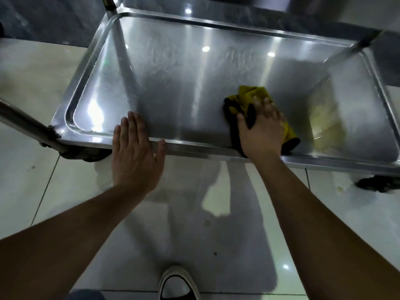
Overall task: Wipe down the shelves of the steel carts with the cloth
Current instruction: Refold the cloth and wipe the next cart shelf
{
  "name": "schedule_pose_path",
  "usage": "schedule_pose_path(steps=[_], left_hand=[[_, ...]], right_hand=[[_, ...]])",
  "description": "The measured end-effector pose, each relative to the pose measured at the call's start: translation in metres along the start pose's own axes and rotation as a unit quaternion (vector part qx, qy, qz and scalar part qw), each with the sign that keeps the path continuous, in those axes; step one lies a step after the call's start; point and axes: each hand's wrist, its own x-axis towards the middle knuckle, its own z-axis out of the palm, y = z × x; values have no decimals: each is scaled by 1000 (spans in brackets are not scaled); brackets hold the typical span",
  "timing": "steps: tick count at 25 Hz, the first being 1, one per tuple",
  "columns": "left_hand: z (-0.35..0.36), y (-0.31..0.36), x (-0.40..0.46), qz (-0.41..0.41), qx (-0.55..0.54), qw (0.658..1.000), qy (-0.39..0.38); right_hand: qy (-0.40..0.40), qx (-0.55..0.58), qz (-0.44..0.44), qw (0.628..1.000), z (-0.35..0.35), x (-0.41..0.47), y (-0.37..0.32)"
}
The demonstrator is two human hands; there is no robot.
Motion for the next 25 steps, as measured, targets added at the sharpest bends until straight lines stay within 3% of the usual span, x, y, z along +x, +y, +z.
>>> schedule_pose_path(steps=[4, 8, 11, 15, 18, 22, 25], left_hand=[[-6, 13, 4, 3, -8, 1000, -3], [0, 61, 27, 152, -13, 988, -28], [9, 78, 26, 146, 10, 987, -64], [10, 78, 23, 139, 8, 988, -66], [11, 80, 24, 135, 11, 988, -68], [8, 73, 25, 135, 13, 989, -66], [12, 71, 27, 144, 3, 988, -53]], right_hand=[[11, 11, 113, 994, -7, 10, 32], [20, 3, 86, 996, 0, 7, 28], [22, -3, 39, 999, -1, 24, 34], [18, 18, 122, 992, 7, 62, 3], [-9, 35, -23, 999, 23, 64, -61], [-84, 80, -232, 966, 30, 64, -105], [-46, 76, -188, 978, 27, 71, -75]])
